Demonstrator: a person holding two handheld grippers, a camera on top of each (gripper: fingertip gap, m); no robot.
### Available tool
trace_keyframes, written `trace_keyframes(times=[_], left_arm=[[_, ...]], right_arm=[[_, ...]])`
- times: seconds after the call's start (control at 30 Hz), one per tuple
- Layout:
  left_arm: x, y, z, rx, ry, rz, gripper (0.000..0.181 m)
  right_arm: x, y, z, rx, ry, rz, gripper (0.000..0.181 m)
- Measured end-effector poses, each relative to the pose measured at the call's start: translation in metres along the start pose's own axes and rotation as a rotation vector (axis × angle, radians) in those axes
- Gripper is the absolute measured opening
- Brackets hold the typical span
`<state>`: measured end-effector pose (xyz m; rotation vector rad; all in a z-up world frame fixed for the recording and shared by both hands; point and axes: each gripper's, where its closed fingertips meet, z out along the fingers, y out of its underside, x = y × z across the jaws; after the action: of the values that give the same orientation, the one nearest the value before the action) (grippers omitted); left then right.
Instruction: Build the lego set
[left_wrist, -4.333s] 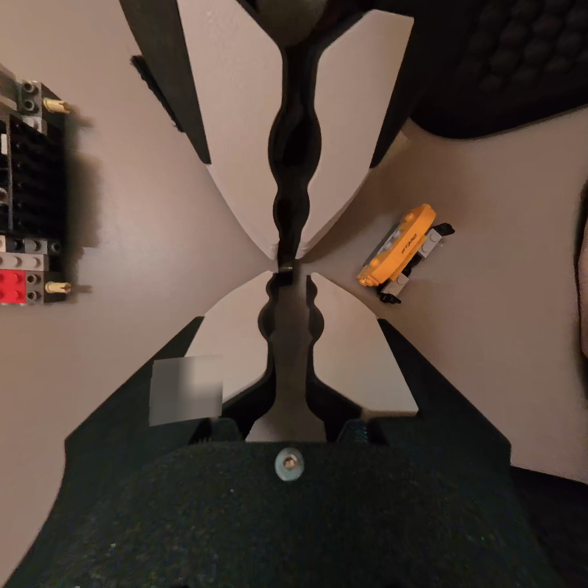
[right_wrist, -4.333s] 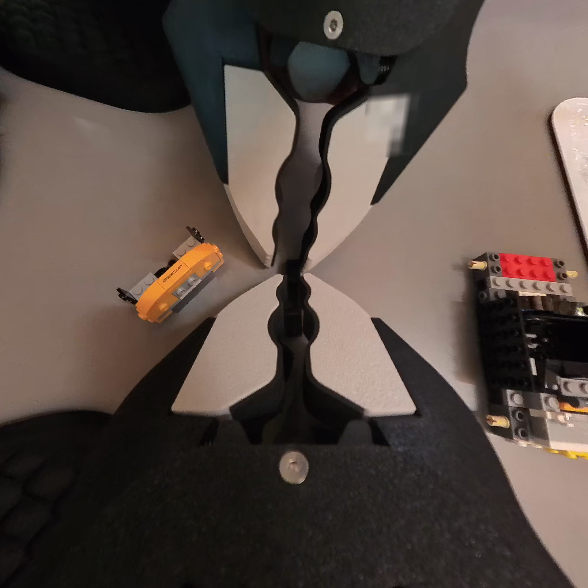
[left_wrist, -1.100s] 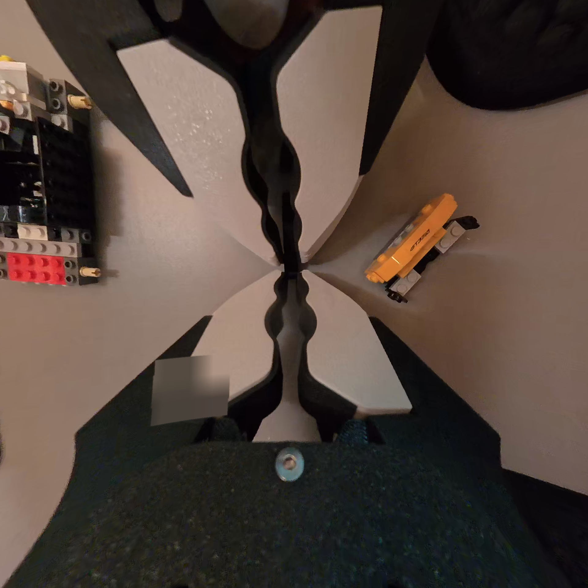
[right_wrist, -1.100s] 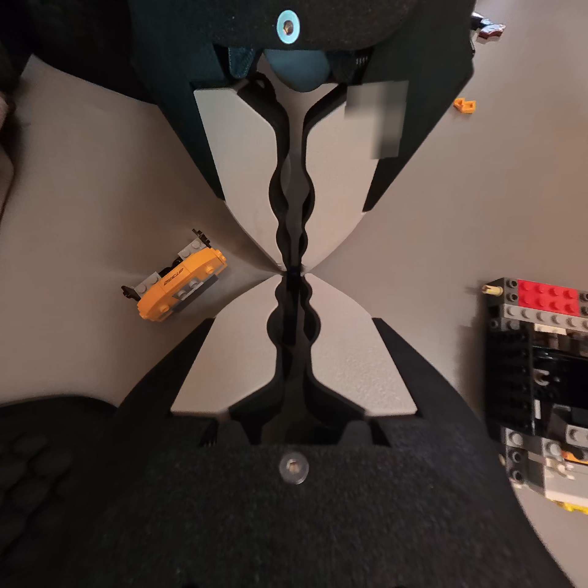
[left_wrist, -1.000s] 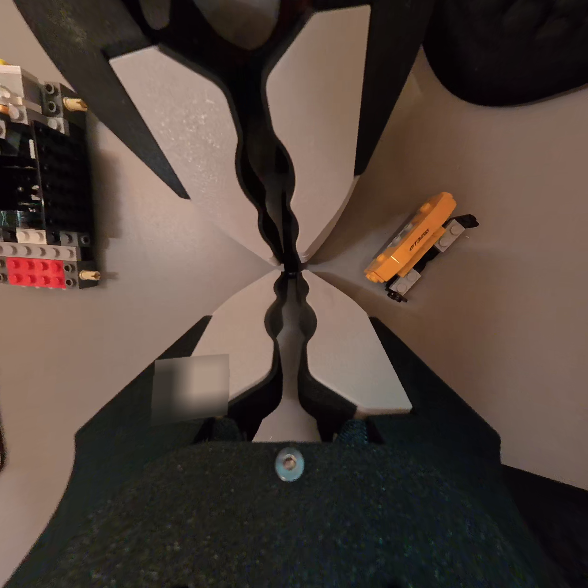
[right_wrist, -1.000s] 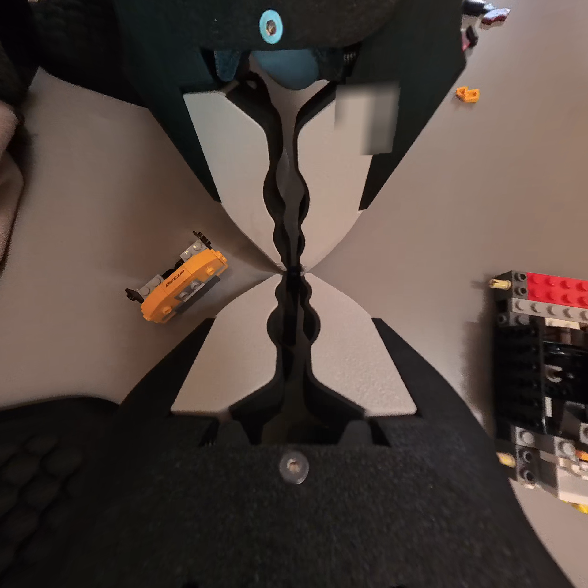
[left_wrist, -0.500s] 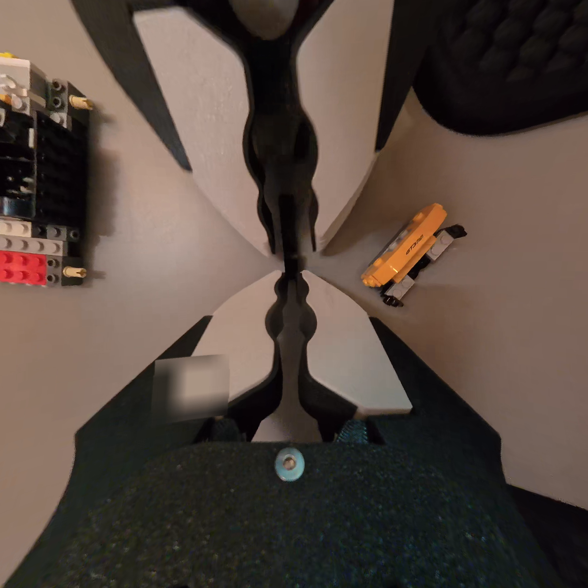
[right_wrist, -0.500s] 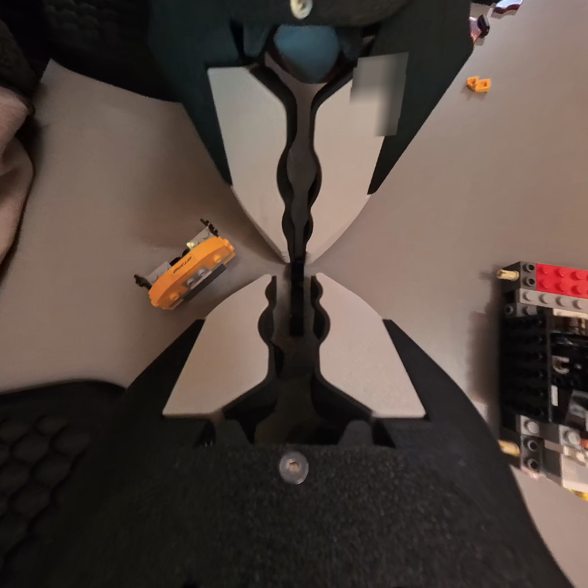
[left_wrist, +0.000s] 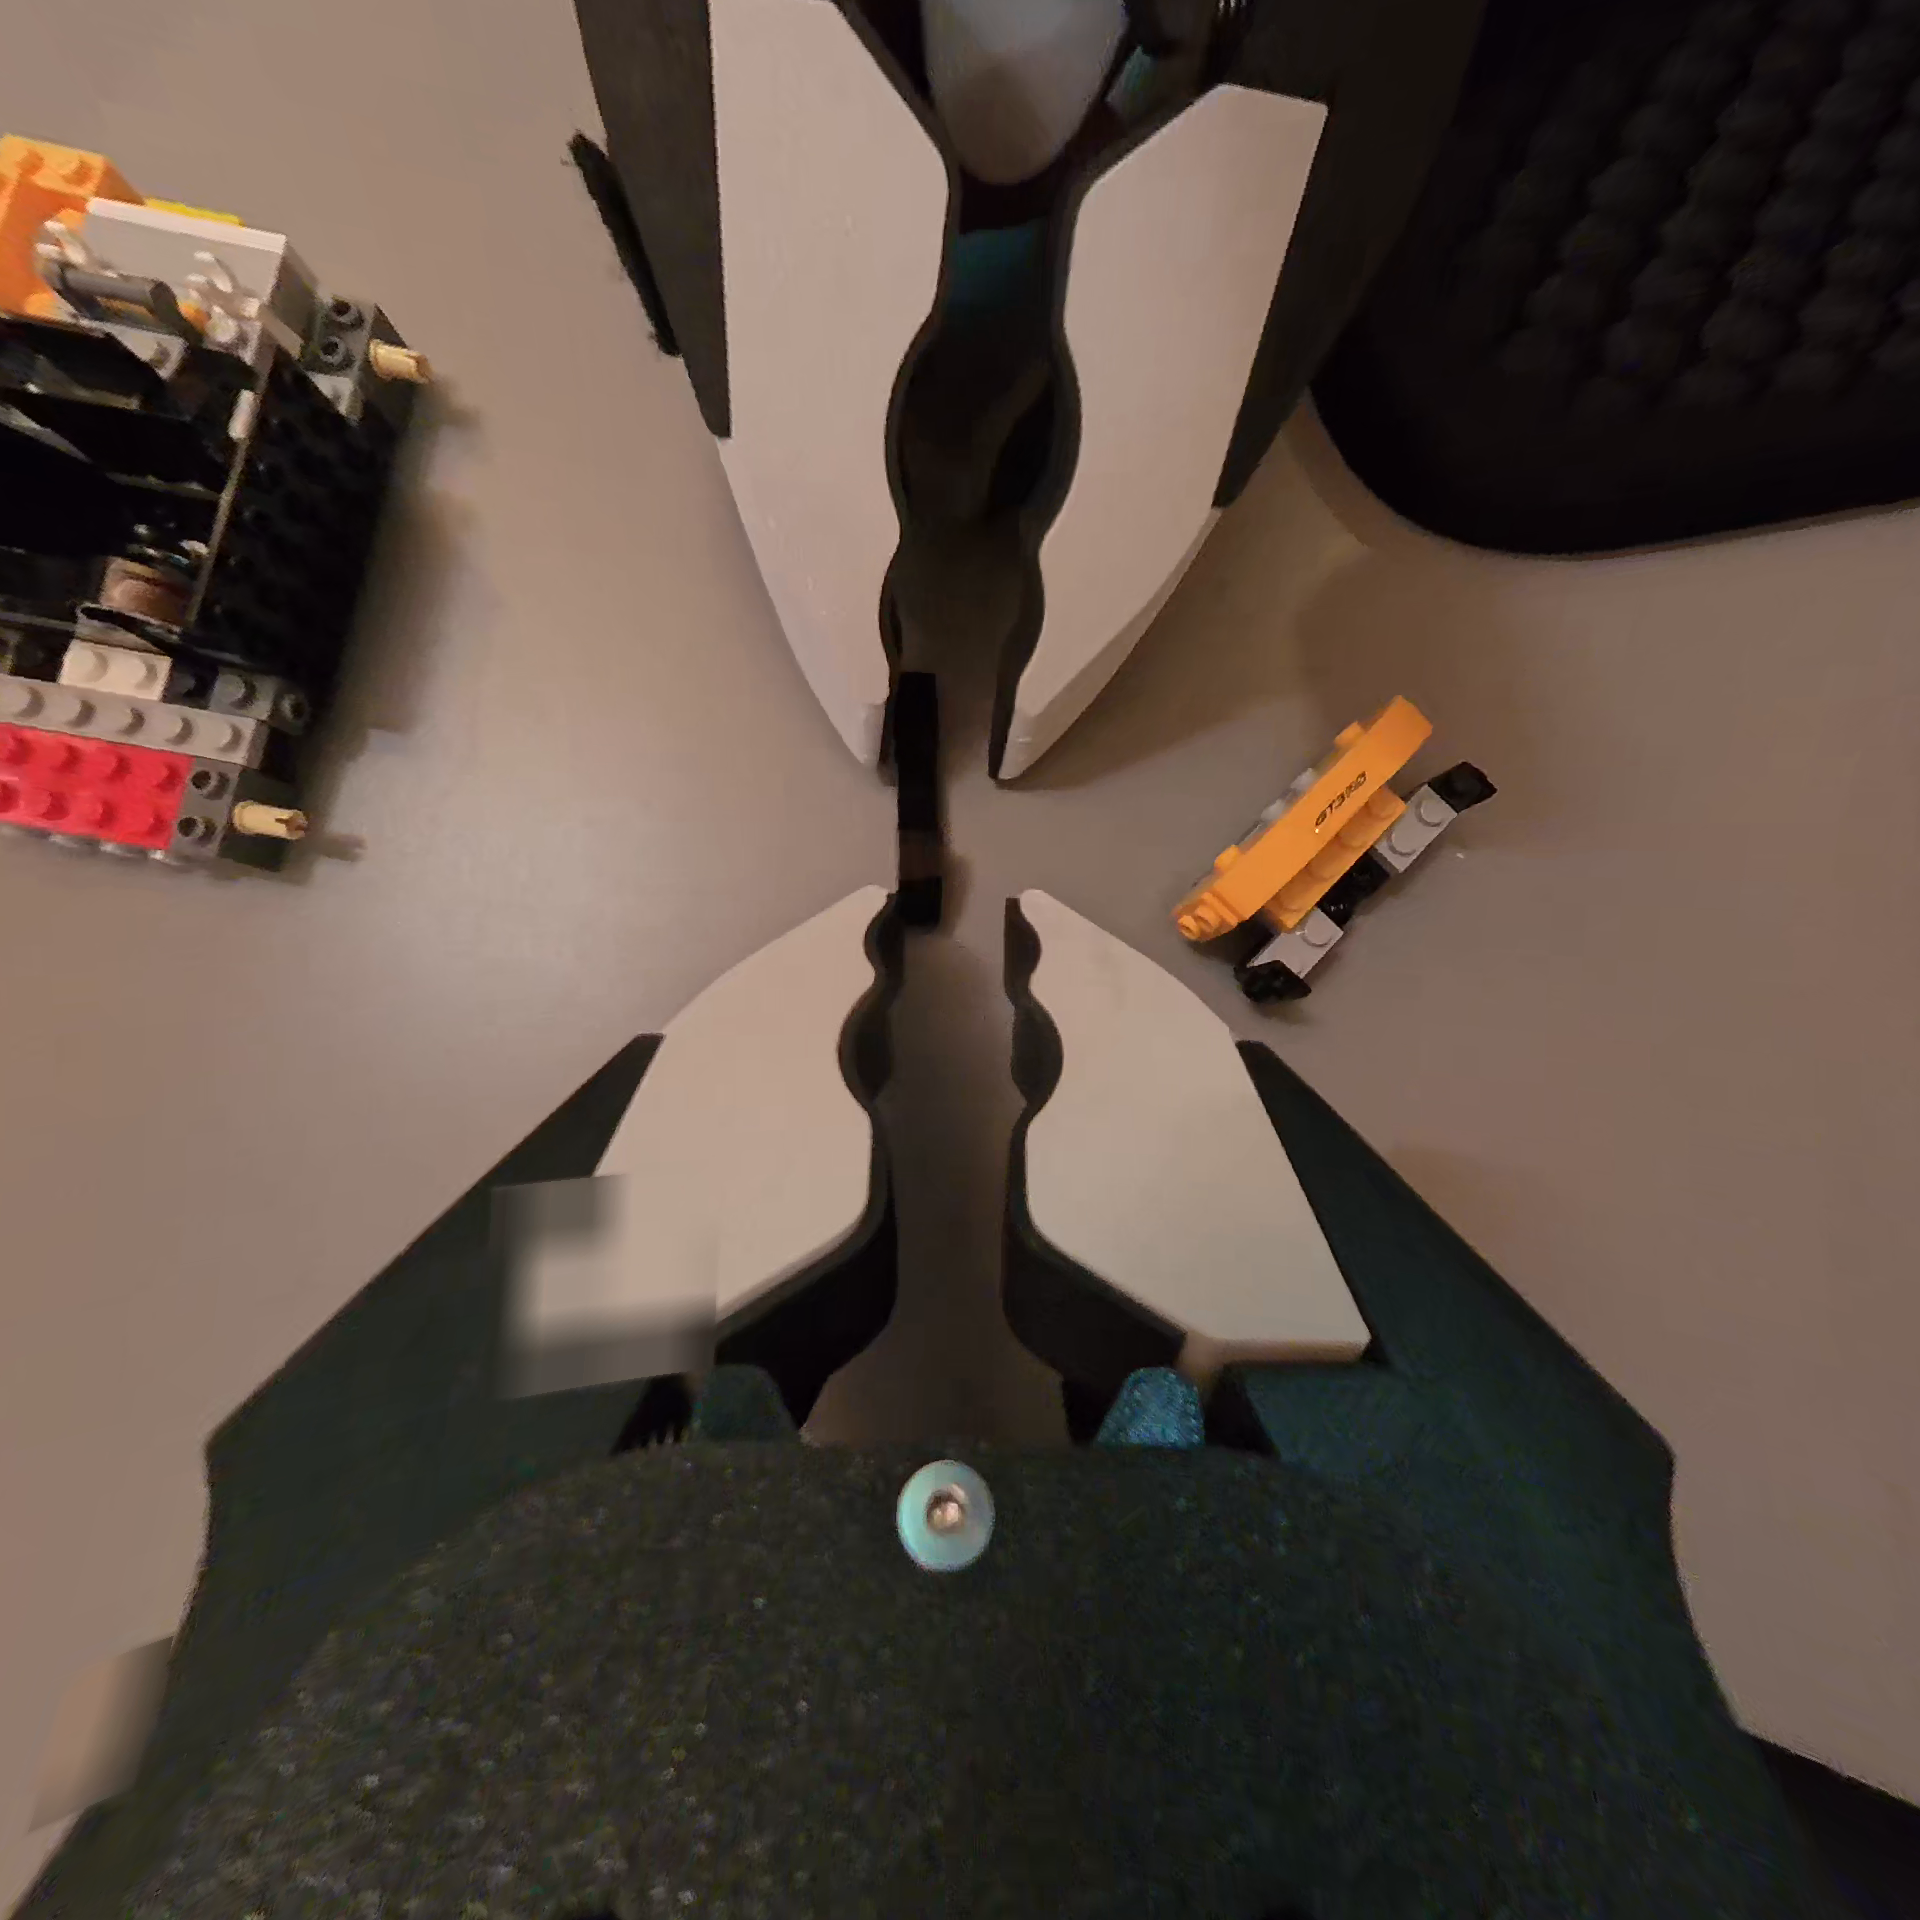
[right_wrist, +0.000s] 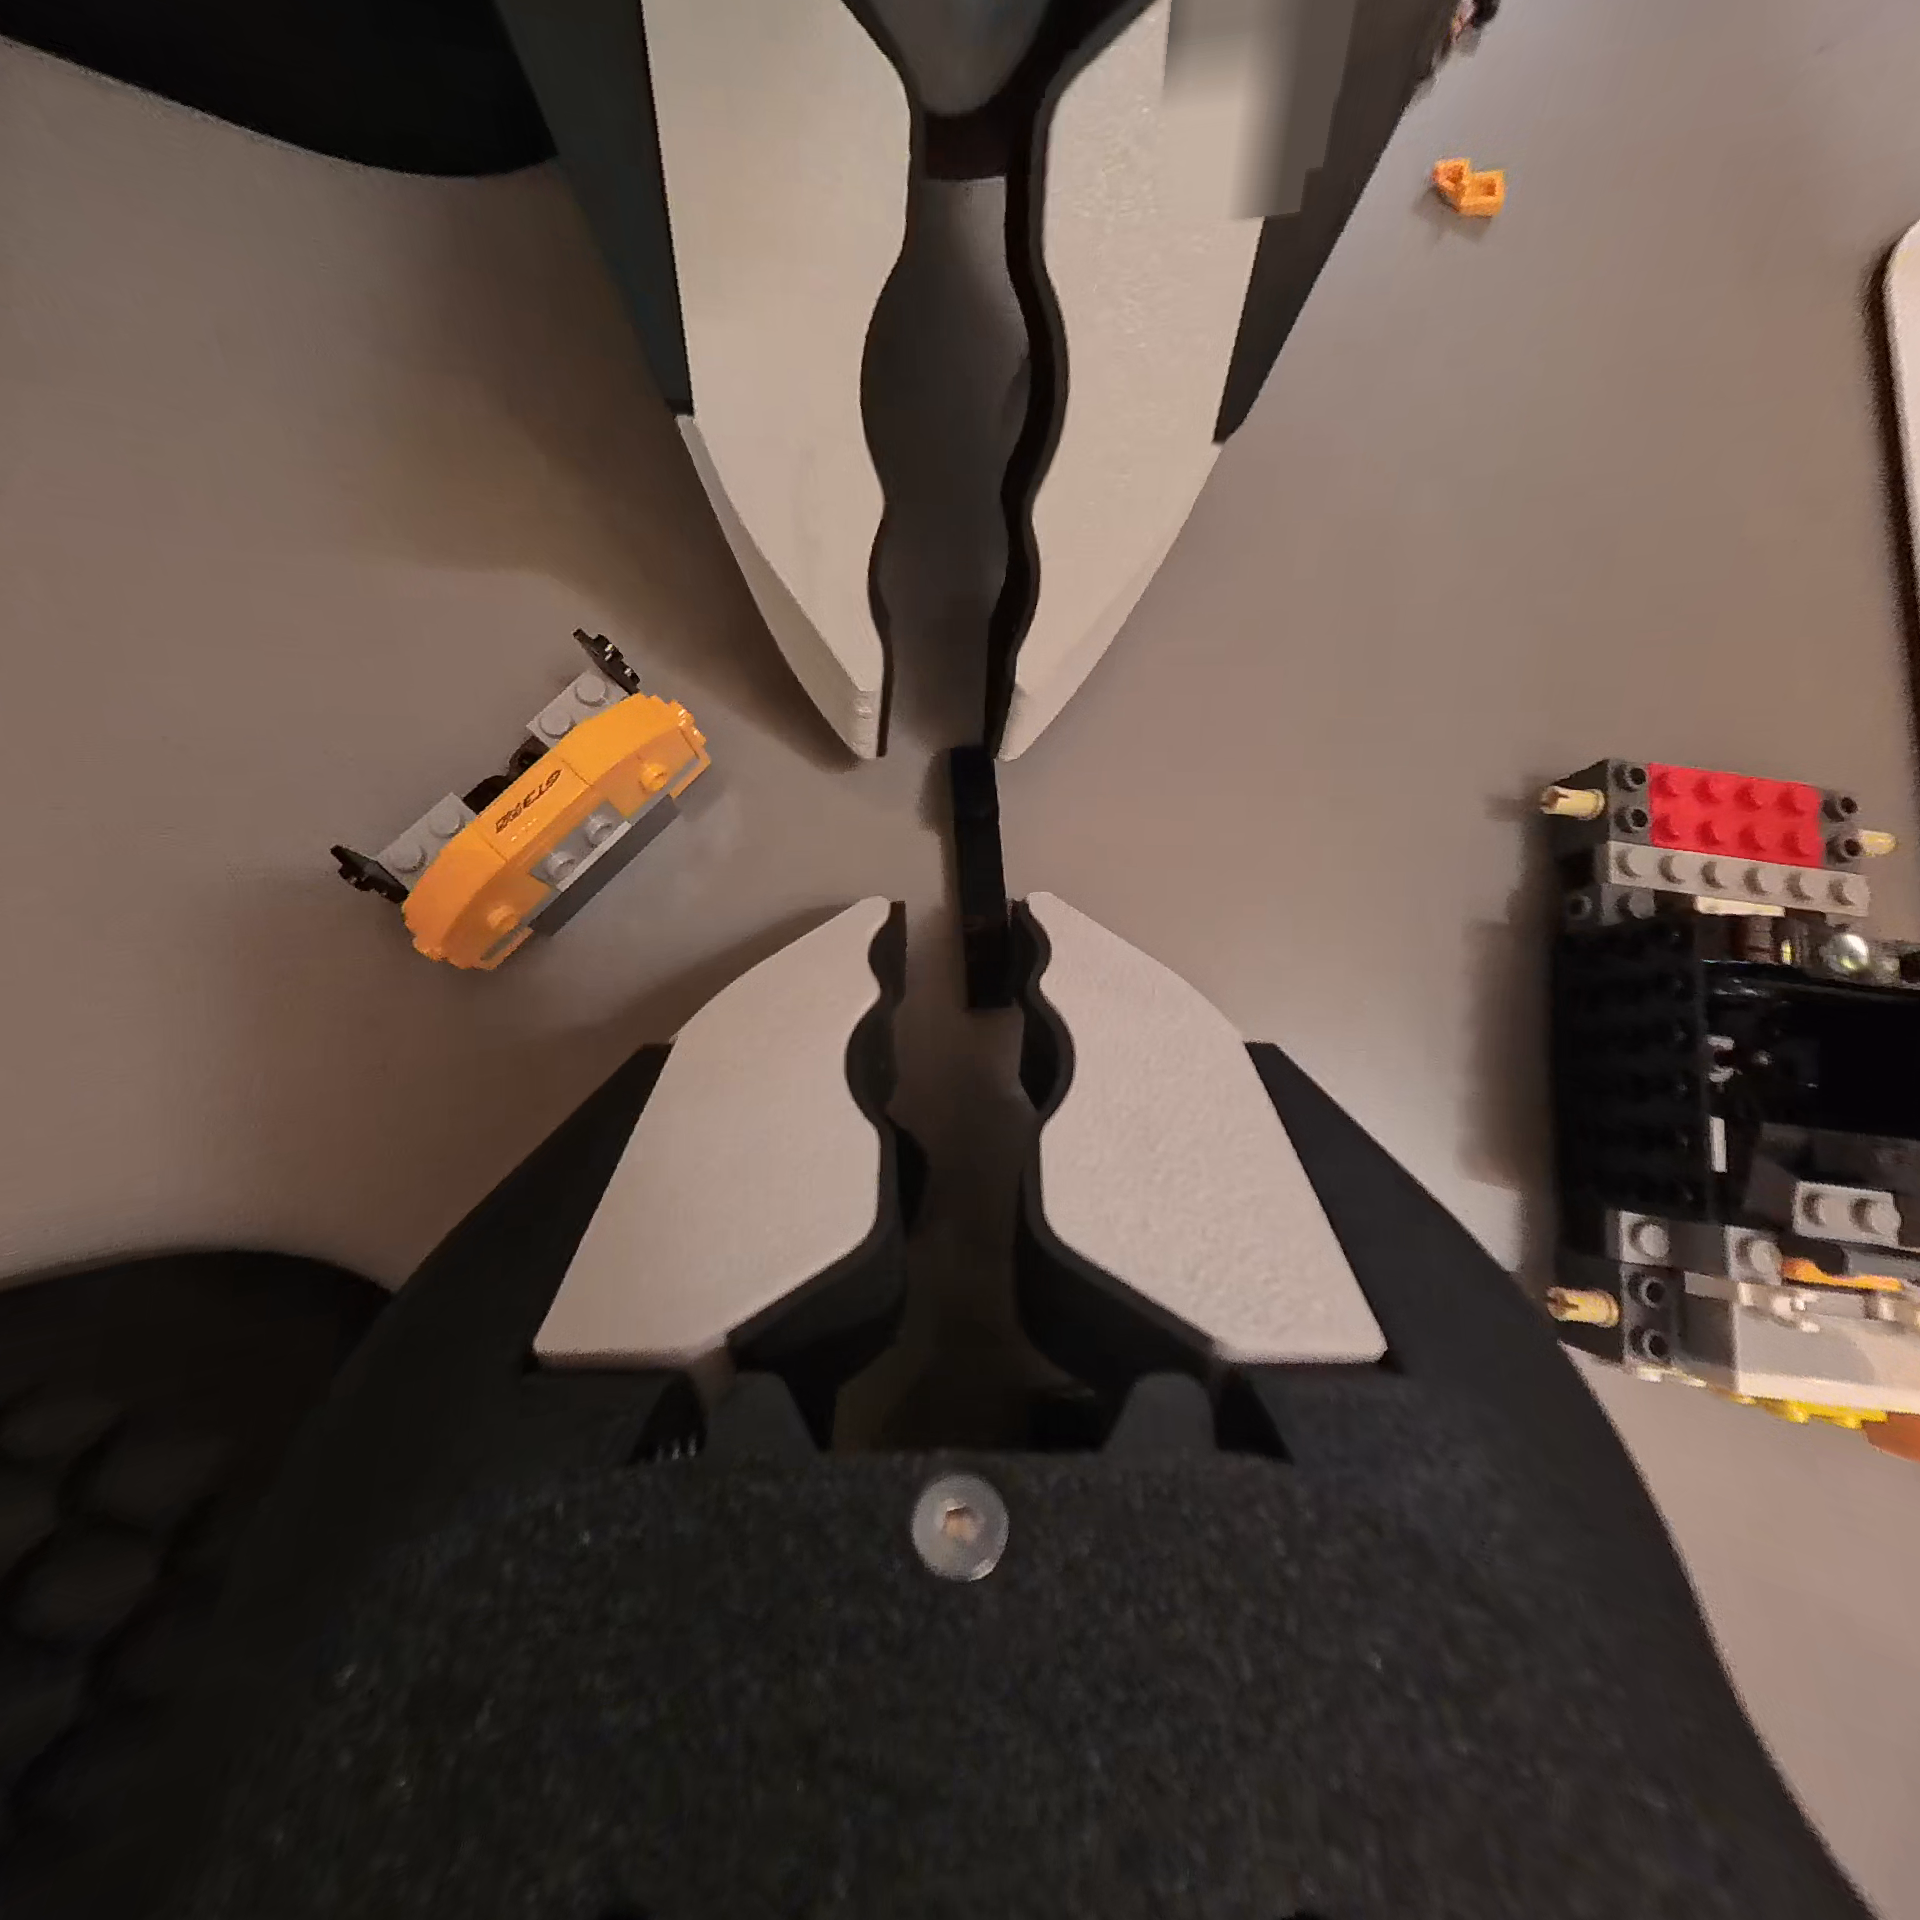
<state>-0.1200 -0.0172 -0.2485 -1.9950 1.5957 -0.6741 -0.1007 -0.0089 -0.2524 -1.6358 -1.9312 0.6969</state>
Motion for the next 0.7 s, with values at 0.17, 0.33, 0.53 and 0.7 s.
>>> trace_keyframes(times=[0.17,0.33,0.53,0.7], left_arm=[[-0.006,-0.005,-0.005,0.056,-0.015,-0.014,0.015],[-0.009,0.000,-0.001,0.062,0.002,-0.048,0.014],[-0.010,0.000,-0.001,0.100,0.042,-0.080,0.010],[-0.010,0.000,-0.003,0.119,0.049,-0.070,0.017]], right_arm=[[0.000,-0.001,-0.001,0.016,-0.007,0.003,0.019],[0.003,-0.001,-0.003,0.043,-0.014,0.029,0.020],[0.012,-0.002,0.002,0.013,0.034,0.014,0.015],[0.012,-0.002,0.004,-0.013,0.041,-0.014,0.008]])
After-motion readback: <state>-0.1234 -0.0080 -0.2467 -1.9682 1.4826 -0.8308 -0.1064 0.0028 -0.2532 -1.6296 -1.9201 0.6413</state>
